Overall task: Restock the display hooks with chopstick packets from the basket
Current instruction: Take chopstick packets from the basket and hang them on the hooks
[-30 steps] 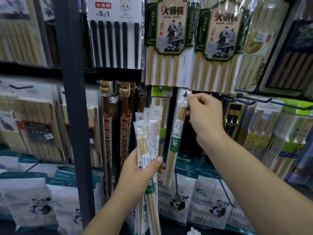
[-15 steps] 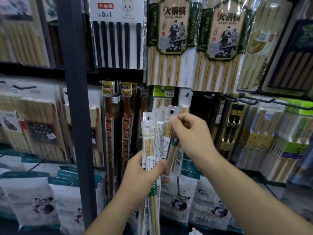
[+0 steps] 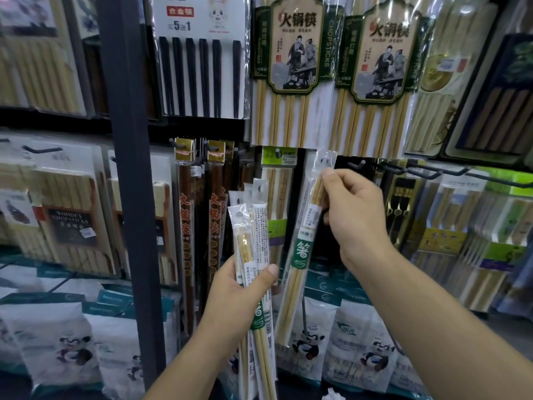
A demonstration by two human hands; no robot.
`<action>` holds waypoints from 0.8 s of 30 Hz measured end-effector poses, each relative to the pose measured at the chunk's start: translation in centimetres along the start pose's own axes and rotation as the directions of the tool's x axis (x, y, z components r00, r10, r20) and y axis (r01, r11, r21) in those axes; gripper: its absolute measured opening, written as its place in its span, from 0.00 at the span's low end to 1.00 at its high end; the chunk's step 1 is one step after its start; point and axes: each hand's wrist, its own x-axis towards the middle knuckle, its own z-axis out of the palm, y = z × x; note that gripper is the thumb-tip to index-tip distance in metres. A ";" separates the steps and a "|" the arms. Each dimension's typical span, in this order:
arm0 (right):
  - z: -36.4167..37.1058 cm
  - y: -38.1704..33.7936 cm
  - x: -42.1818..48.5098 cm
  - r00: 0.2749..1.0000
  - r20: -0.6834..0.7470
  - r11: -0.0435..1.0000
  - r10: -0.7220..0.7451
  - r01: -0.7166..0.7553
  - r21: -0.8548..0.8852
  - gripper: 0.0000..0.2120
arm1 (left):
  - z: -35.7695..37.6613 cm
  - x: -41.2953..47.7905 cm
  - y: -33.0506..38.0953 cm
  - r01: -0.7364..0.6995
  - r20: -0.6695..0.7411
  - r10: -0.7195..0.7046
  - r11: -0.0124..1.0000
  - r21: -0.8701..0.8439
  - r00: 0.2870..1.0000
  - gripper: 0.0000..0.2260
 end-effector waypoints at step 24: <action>-0.3 2.4 0.1 0.993 -0.115 0.986 -0.033 0.013 -0.166 0.13 | 0.1 -0.1 0.6 -0.008 0.028 0.006 0.997 0.072 1.000 0.16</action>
